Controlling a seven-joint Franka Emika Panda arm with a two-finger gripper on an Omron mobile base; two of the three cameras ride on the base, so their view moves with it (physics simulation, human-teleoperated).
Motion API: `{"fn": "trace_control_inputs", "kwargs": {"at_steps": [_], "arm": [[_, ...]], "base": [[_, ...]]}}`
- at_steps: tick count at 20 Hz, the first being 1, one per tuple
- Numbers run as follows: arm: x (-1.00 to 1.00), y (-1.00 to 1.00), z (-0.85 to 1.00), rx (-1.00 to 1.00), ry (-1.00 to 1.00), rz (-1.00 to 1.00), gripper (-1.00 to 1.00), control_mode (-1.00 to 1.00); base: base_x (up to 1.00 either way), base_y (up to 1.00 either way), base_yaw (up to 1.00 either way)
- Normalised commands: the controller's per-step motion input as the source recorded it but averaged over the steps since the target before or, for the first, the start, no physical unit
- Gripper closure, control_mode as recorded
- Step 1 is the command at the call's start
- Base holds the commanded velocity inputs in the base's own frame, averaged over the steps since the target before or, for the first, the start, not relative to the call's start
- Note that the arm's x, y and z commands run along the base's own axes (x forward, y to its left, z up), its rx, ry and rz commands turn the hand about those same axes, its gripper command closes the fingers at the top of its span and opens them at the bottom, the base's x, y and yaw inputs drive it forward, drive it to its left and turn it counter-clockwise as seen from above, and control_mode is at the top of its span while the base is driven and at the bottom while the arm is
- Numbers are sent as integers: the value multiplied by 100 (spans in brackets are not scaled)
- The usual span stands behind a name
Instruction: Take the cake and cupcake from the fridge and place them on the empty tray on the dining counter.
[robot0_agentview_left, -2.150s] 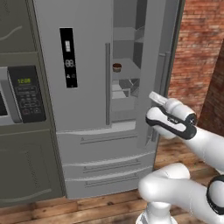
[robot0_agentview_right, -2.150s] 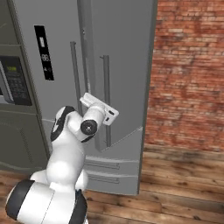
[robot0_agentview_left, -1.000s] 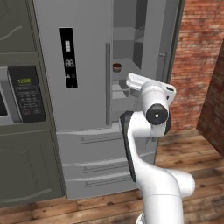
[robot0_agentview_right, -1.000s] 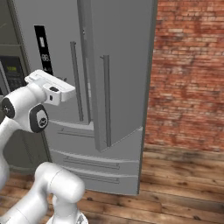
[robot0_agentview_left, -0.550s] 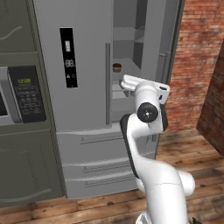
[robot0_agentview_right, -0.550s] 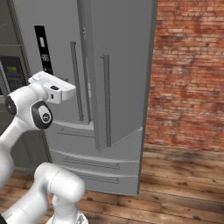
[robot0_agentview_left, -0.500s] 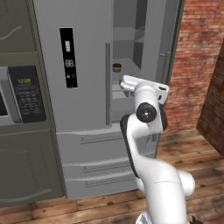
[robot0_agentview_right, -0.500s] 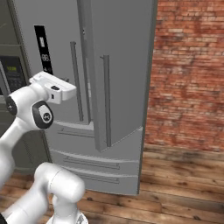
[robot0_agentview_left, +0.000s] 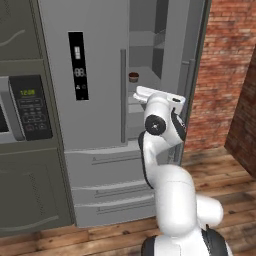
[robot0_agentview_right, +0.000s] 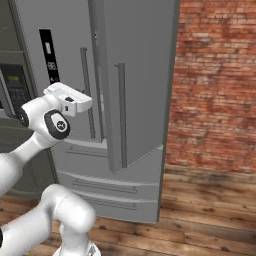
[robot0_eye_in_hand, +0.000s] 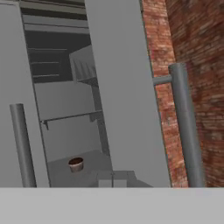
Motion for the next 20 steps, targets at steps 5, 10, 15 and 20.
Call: {"fn": "trace_control_inputs", "kwargs": {"at_steps": [5,10,15,20], "arm": [[39,0,-20,0,1,-2,100,-100],[24,-9,-8,0,3,0,100,-100],[38,-9,-5,0,5,0,100,-100],[48,0,-10,0,9,0,100,-100]], "base": [[0,0,0],[0,0,0],[0,0,0],[0,0,0]]}}
